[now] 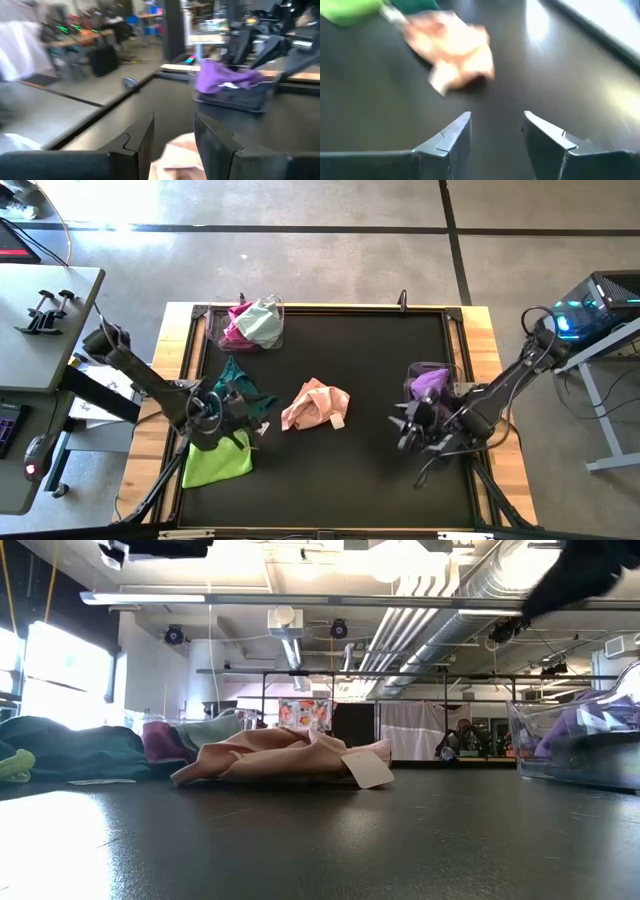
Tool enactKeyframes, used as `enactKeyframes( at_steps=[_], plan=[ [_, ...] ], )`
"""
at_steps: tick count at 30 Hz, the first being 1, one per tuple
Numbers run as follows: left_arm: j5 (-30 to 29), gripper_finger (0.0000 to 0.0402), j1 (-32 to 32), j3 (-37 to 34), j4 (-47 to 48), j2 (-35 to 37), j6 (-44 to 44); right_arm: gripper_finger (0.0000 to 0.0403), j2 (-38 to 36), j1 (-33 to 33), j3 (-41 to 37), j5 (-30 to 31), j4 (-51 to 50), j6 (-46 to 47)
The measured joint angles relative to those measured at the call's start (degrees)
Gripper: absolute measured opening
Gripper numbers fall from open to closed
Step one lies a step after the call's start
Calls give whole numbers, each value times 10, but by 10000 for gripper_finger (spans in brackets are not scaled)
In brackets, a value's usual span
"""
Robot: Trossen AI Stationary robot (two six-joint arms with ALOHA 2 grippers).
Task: Sort towels by color in basket
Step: Put the dark green towel into the bottom transparent bin
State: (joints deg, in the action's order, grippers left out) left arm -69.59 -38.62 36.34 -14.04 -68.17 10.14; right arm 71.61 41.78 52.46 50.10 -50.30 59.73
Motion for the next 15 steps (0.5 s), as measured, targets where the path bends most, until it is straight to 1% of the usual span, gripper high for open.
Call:
enactKeyframes(
  at_steps=[3,7,10,13,15],
  plan=[
    [46,126,10,0,65,30,52,167,0,3,-30,55,153,-117],
    [64,126,17,0,186,55,149,167,0,-3,-81,78,335,-241],
    [68,126,16,0,279,70,236,167,0,-15,-123,78,440,-288],
    [110,126,16,0,358,87,312,167,0,-31,-163,68,517,-302],
    [146,126,19,0,394,95,336,168,0,-41,-186,60,556,-304]
  ],
)
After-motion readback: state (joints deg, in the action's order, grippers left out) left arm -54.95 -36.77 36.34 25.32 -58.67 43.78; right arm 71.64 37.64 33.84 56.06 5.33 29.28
